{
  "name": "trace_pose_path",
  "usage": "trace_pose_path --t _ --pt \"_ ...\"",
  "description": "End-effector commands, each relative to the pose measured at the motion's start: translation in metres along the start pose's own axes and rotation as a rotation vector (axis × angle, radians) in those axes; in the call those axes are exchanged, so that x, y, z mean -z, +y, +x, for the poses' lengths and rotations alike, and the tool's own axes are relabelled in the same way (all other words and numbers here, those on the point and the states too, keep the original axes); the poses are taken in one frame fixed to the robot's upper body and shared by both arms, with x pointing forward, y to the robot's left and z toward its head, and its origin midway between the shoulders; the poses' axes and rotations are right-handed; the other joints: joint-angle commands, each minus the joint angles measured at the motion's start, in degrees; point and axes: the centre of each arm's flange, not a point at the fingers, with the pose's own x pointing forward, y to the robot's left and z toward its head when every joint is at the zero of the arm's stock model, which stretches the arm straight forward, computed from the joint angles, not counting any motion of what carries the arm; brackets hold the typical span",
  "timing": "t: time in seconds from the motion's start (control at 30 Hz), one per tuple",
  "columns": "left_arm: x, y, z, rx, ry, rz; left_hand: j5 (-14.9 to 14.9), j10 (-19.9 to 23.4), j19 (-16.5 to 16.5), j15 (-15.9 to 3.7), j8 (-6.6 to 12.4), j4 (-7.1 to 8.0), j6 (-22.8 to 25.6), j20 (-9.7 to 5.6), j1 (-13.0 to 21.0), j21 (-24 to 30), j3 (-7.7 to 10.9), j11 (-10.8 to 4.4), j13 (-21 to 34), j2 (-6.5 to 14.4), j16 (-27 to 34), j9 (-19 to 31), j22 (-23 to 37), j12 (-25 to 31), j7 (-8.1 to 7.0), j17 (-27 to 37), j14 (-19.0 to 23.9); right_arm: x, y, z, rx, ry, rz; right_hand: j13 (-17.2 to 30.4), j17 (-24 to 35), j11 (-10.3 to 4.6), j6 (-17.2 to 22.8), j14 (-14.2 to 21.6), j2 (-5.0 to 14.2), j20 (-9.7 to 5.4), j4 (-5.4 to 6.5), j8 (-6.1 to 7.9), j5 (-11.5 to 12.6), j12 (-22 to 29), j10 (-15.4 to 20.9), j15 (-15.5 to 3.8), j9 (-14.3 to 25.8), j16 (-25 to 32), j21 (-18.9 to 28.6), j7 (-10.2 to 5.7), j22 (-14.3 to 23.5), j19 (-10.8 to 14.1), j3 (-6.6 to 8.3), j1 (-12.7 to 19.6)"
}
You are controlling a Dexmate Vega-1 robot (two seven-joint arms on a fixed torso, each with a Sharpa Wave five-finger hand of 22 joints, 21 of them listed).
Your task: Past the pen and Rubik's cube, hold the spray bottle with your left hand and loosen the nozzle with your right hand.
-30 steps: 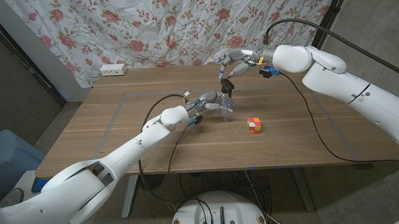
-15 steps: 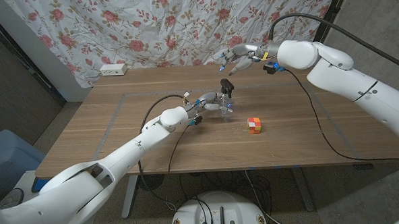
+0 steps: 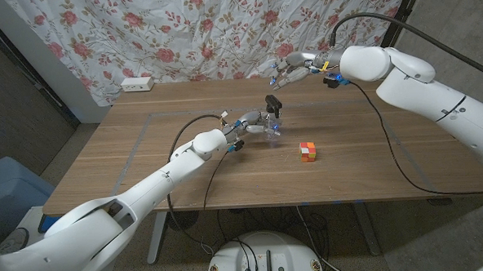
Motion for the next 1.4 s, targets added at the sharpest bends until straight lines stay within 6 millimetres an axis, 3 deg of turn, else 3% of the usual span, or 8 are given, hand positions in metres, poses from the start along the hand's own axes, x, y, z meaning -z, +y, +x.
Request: trace_pose_path --t 0.03,0.33,0.73,0.87,1.03,1.4 --pt "0.0 0.003 -0.002 -0.026 0.002 0.007 -0.2 0.5 -0.2 -6.96 0.39 0.2 0.8 -2.02 -5.4 0.0 0.47 0.09 0.3 6.8 -0.4 0.0 0.3 -0.2 0.48 0.0 0.5 -0.01 -0.002 -0.007 -0.044 0.055 -0.023 0.2 0.3 1.15 -1.6 -0.3 -0.2 0.68 0.65 -0.91 -0.2 -0.2 -0.3 1.17 0.2 -0.3 -0.1 0.8 0.3 -0.1 -0.96 -2.7" --pt "0.0 0.005 0.0 -0.045 0.006 0.008 -0.3 0.6 -0.2 -6.99 0.43 0.14 0.9 -2.0 -5.4 0.0 0.48 0.12 0.3 6.8 -0.4 0.0 0.3 -0.3 0.53 0.0 0.5 -0.02 -0.003 -0.006 -0.078 0.094 -0.063 0.2 0.5 2.23 -4.7 -1.2 -0.25 1.27 1.89 -2.97 -0.2 -0.4 -1.9 2.3 0.3 -0.9 -0.3 2.84 0.3 -1.5 -2.56 -7.8" --pt "-0.001 0.008 0.001 -0.06 0.01 0.015 -0.3 0.7 -0.2 -6.87 0.47 0.1 0.9 -2.0 -5.5 0.0 0.56 0.08 0.4 6.9 -0.5 0.0 0.3 -0.3 0.56 0.0 0.6 -0.032 0.006 0.0 -0.106 0.129 -0.094 0.2 0.5 3.89 -6.6 -1.2 -1.47 1.88 2.11 -4.5 -0.6 -0.4 -3.0 3.24 0.2 -1.2 -0.3 5.88 0.3 -1.9 -3.93 -11.0" --pt "-0.001 0.008 0.0 -0.062 0.01 0.011 -0.3 0.8 -0.2 -6.8 0.47 0.09 0.9 -1.95 -5.5 0.0 0.55 0.13 0.4 7.0 -0.5 0.0 0.3 -0.4 0.5 0.1 0.6 -0.034 0.009 0.002 -0.111 0.15 -0.104 0.2 0.4 4.01 -7.2 -1.3 -1.72 1.87 2.03 -4.82 -0.7 -0.4 -3.3 3.34 0.2 -1.2 -0.3 5.86 0.3 -2.1 -4.11 -11.3" --pt "-0.002 0.007 0.0 -0.06 0.01 0.01 -0.3 0.8 -0.2 -6.92 0.51 0.04 1.0 -1.96 -5.4 0.0 0.58 0.02 0.4 7.0 -0.5 -0.1 0.3 -0.4 0.54 0.1 0.7 -0.036 0.011 0.003 -0.124 0.157 -0.109 0.2 0.4 4.36 -8.1 -1.3 -1.96 1.86 1.77 -5.36 -0.9 -0.6 -4.1 3.71 0.2 -1.4 -0.3 6.93 0.3 -2.4 -4.25 -11.6" --pt "-0.002 0.006 0.0 -0.058 0.006 0.006 -0.3 0.8 -0.2 -6.93 0.5 0.04 0.9 -1.95 -5.5 0.0 0.64 0.15 0.5 7.1 -0.6 -0.1 0.3 -0.6 0.54 0.1 0.7 -0.043 0.02 0.009 -0.132 0.183 -0.138 0.2 0.2 4.48 -8.7 -1.1 -1.62 1.76 0.84 -5.79 -0.8 -0.5 -4.4 3.78 0.3 -1.5 -0.2 6.65 0.3 -2.5 -3.71 -10.8"
